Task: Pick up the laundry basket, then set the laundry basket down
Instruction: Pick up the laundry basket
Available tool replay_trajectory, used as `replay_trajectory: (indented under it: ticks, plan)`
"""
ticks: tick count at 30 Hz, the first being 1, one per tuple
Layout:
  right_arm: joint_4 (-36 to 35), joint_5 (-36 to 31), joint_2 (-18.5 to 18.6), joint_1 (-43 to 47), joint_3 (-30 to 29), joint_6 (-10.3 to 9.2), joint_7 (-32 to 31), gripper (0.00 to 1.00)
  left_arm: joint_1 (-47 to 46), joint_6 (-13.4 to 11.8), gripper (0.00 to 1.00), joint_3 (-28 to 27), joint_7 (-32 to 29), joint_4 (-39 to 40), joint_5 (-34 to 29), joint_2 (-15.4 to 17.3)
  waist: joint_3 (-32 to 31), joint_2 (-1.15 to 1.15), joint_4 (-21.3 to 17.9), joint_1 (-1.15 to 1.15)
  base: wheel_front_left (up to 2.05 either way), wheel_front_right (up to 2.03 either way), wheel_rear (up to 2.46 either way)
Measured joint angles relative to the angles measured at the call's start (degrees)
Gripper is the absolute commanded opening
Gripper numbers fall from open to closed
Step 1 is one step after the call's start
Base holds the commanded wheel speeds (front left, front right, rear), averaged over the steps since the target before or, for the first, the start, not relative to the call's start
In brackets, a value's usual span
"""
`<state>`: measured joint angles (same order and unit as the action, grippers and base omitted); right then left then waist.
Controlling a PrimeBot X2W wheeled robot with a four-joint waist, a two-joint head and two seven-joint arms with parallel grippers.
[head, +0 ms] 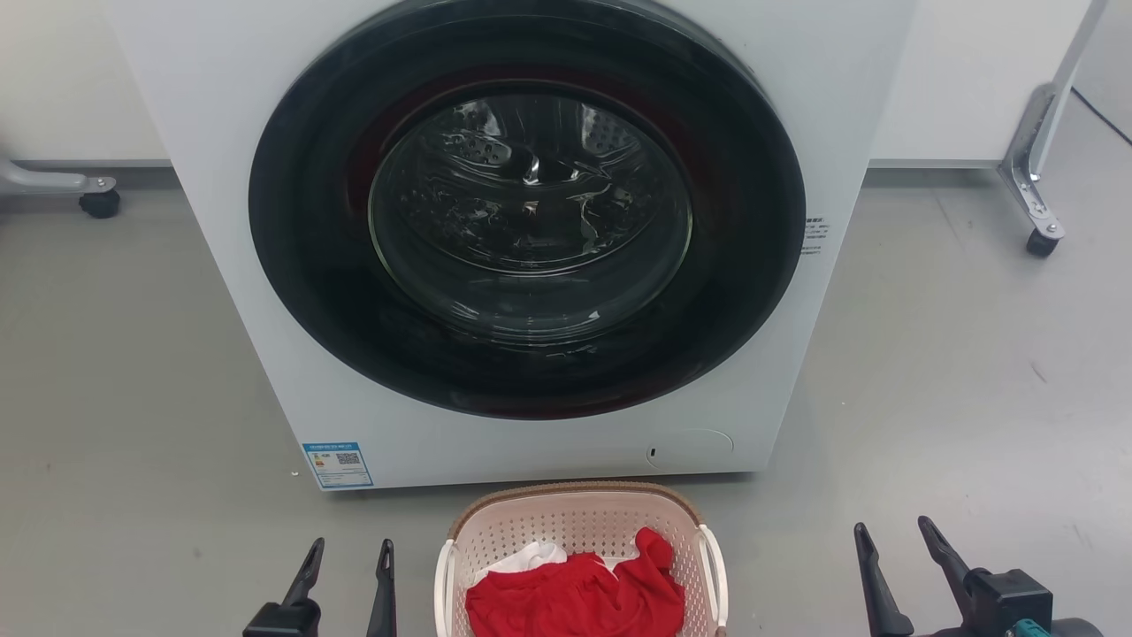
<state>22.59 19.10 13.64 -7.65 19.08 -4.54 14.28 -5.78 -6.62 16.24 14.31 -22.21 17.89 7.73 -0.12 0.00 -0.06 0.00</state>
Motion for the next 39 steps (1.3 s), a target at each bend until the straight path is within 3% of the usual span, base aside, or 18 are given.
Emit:
replay_trajectory:
  ticks: [21, 39]
  plan:
    - [-1.83, -0.48, -0.09, -0.61, -1.05, 0.01, 0.0, 1.0, -0.72, -0.01, 1.0, -0.51, 0.0, 0.77, -0.53, -1.01, 4.09, 0.0, -0.09, 0.0, 0.0, 0.0, 0.0]
    - [-5.76, -1.08, 0.11, -5.41, -3.76, -0.07, 0.01, 1.0, -8.51, -0.01, 1.0, -0.48, 0.01, 2.48, -1.46, -1.64, 16.14, 0.01, -0.39, 0.01, 0.0, 0.0, 0.0]
